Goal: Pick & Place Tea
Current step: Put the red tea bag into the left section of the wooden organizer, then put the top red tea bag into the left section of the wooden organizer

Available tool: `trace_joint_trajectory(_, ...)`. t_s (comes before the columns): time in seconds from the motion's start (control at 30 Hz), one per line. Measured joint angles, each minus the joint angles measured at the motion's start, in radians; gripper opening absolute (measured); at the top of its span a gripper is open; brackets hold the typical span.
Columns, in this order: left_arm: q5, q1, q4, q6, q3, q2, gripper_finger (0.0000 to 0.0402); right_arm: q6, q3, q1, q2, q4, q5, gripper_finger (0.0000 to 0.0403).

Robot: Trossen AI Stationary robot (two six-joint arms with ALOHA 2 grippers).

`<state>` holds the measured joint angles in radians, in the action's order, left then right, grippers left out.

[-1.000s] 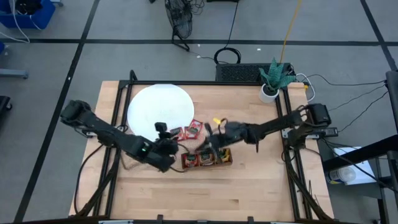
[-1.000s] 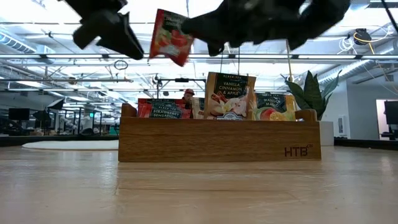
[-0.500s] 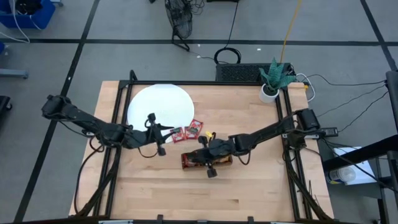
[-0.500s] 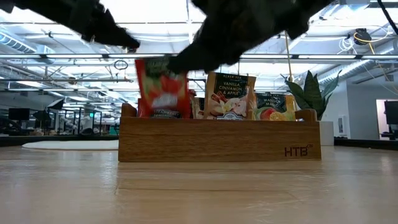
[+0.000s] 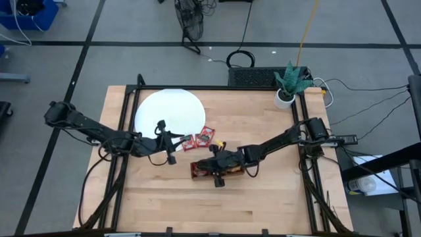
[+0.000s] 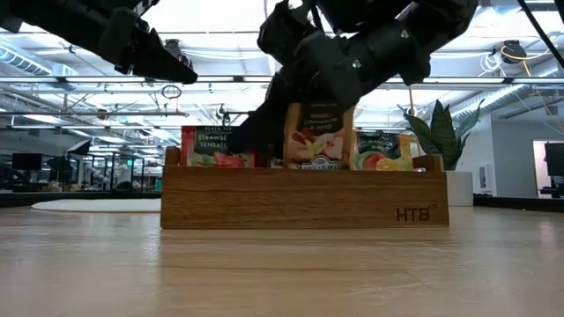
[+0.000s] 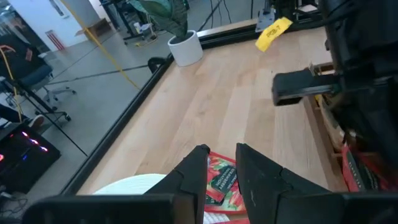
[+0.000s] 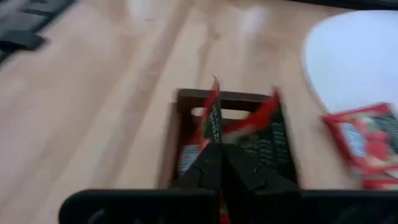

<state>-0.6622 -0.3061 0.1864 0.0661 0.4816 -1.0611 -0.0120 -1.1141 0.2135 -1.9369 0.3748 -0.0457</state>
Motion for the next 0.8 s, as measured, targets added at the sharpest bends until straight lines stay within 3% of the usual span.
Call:
trace_joint_trajectory(0.1,0.001,0.001,0.000,0.000,0.000,0.000,0.0090,-0.017,0.000,0.004,0.000,-0.005,-0.078,0.0000)
trace_joint_trajectory(0.27,0.001,0.006,-0.001,0.000,0.000,0.000,0.0090,-0.058,0.000,0.005,0.000,0.006,-0.086,0.0011)
trace_joint_trajectory(0.6,0.000,0.011,-0.002,0.000,0.000,0.000,0.0090,-0.112,0.000,0.006,0.026,0.017,-0.137,0.0092)
trace_joint_trajectory(0.8,-0.001,0.011,-0.002,-0.006,0.000,0.000,0.0090,-0.117,-0.001,0.004,0.093,0.018,-0.142,0.0121)
